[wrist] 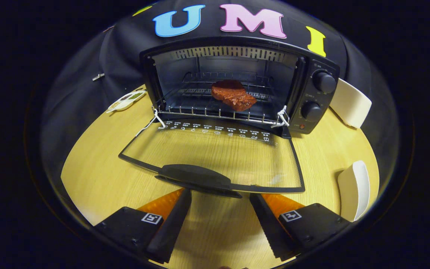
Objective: Open the toaster oven, put the food inside, and close the toaster oven door.
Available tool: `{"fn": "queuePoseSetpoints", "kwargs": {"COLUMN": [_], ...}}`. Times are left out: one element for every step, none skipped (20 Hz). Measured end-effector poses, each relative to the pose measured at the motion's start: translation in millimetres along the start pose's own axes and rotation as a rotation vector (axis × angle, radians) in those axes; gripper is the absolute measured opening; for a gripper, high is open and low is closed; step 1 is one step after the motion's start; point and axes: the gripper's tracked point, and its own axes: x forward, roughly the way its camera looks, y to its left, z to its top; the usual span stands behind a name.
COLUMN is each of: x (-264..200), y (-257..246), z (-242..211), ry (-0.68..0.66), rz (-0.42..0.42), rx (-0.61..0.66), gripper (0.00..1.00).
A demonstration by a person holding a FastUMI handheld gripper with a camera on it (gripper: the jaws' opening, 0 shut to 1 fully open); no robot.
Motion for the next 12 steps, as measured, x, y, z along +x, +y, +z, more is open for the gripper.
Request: {"fn": "queuePoseSetpoints", "kwargs": {"x": [-1.2, -3.7, -6.4, -10.0, -13.6, -20.0, -25.4, -30.5, -35.2, -41.5, -48.5, -50.9], "y": [1.1, 3.8, 4.1, 4.1, 5.7, 6.3, 6.0, 6.1, 5.0, 2.7, -0.2, -2.6], "z": [2.8, 6.1, 8.7, 15.5, 18.8, 27.3, 36.8, 46.7, 58.6, 74.6, 93.6, 111.2], "ry": [-0.007, -0.008, -0.006, -0.022, -0.038, -0.057, -0.071, -0.086, -0.106, -0.137, -0.167, -0.193], "rz": [0.004, 0.009, 0.013, 0.017, 0.022, 0.026, 0.033, 0.044, 0.052, 0.056, 0.058, 0.058], "rx": [0.009, 0.024, 0.020, -0.003, -0.030, -0.044, -0.040, -0.020, 0.000, 0.016, 0.027, 0.038], "gripper": [0.99, 0.99, 0.98, 0.99, 0.99, 0.98, 0.99, 0.99, 0.99, 0.98, 0.99, 0.98]}}
